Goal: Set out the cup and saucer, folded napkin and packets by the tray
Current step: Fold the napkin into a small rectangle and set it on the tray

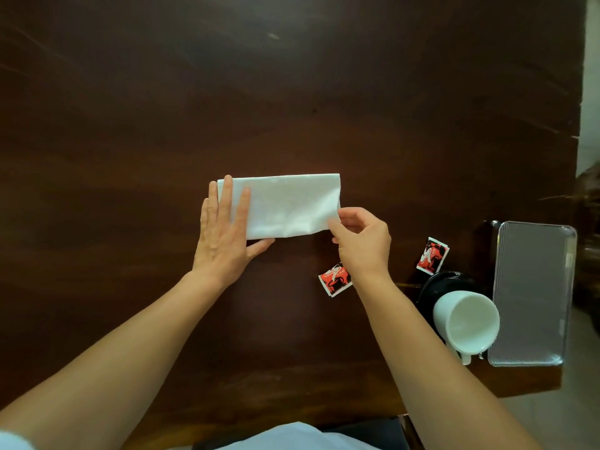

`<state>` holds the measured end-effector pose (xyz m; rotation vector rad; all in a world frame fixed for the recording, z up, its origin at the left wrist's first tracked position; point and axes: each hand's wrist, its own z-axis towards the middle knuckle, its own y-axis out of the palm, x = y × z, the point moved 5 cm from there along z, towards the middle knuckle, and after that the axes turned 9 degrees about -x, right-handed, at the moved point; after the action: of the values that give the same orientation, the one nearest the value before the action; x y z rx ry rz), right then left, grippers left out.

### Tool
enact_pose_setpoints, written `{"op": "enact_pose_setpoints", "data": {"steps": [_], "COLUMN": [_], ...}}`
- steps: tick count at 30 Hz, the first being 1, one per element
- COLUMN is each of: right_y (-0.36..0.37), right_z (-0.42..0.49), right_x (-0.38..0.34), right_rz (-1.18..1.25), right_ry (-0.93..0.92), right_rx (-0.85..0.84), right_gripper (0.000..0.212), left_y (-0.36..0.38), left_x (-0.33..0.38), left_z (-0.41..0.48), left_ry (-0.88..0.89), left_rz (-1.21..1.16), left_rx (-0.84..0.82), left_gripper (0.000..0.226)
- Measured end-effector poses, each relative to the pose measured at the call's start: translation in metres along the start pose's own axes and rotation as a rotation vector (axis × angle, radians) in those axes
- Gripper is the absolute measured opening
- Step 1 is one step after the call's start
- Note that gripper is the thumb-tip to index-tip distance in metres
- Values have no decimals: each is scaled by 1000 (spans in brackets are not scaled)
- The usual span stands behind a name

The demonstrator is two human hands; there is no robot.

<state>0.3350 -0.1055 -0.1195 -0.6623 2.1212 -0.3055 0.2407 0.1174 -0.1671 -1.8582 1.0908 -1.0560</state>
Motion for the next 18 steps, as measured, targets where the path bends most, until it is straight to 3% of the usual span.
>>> {"op": "enact_pose_setpoints", "data": {"steps": [2,6,12,18], "right_y": [0,6,6,-7], "right_z": [3,14,18,22], "right_x": [0,18,17,-12], "right_rz": [-6,-62,-46,-11], "right_ry": [-20,167,189,-103], "right_rx": [8,73,55,-41], "right_gripper": [8,4,9,7], "left_y": [1,0,-2,3], "left_x": [0,-1,6,12], "left_z": [0,2,1,3], "left_ry": [-4,-20,-96,-85], "left_rz": [-14,6,58,56], "left_rx": [-5,-27,-45,-35], "left_gripper": [104,103,105,103]}}
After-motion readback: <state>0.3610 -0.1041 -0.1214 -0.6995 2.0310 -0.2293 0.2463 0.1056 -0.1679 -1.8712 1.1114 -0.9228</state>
